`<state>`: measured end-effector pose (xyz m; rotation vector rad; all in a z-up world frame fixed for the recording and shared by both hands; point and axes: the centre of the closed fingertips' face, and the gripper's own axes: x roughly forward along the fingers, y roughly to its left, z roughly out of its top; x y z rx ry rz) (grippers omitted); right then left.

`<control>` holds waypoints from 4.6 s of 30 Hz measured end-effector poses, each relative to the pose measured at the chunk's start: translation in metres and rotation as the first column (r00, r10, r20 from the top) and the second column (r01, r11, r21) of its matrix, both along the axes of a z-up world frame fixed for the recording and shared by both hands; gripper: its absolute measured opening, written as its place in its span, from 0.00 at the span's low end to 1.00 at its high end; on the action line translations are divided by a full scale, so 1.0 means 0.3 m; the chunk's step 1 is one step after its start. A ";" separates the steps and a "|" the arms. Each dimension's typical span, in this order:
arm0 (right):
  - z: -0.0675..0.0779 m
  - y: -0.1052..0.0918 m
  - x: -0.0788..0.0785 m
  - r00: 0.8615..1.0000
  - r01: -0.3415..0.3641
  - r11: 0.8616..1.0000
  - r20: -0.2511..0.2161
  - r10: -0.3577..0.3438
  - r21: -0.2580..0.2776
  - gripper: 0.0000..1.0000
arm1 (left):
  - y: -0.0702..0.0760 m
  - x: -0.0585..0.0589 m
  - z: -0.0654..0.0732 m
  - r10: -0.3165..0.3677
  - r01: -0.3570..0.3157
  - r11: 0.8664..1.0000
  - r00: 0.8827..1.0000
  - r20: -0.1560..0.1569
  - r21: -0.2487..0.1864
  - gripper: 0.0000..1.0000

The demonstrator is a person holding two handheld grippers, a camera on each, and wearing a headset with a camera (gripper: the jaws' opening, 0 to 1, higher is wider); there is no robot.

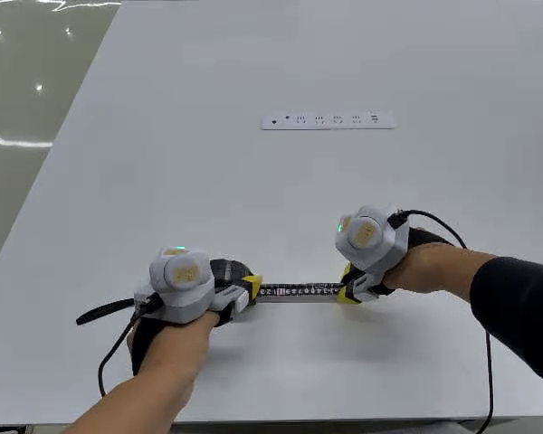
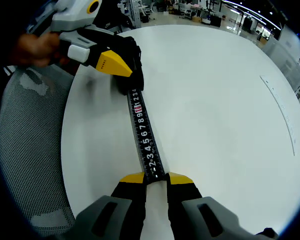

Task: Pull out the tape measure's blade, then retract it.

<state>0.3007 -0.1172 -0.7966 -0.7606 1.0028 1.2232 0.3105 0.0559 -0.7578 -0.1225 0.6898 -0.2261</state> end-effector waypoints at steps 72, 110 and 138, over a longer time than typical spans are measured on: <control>-0.004 0.075 0.005 1.000 -0.006 1.000 0.013 0.005 0.022 0.11 | 0.003 0.003 -0.003 -0.004 0.004 1.000 1.000 -0.005 -0.028 0.58; 0.003 0.125 -0.001 1.000 -0.013 0.995 0.009 0.012 0.095 0.11 | 0.002 -0.002 -0.001 -0.019 0.018 0.998 1.000 -0.005 -0.053 0.58; -0.001 0.171 -0.004 1.000 -0.003 0.994 0.001 0.003 0.110 0.10 | 0.007 0.001 -0.002 -0.018 0.018 0.998 1.000 -0.003 -0.064 0.58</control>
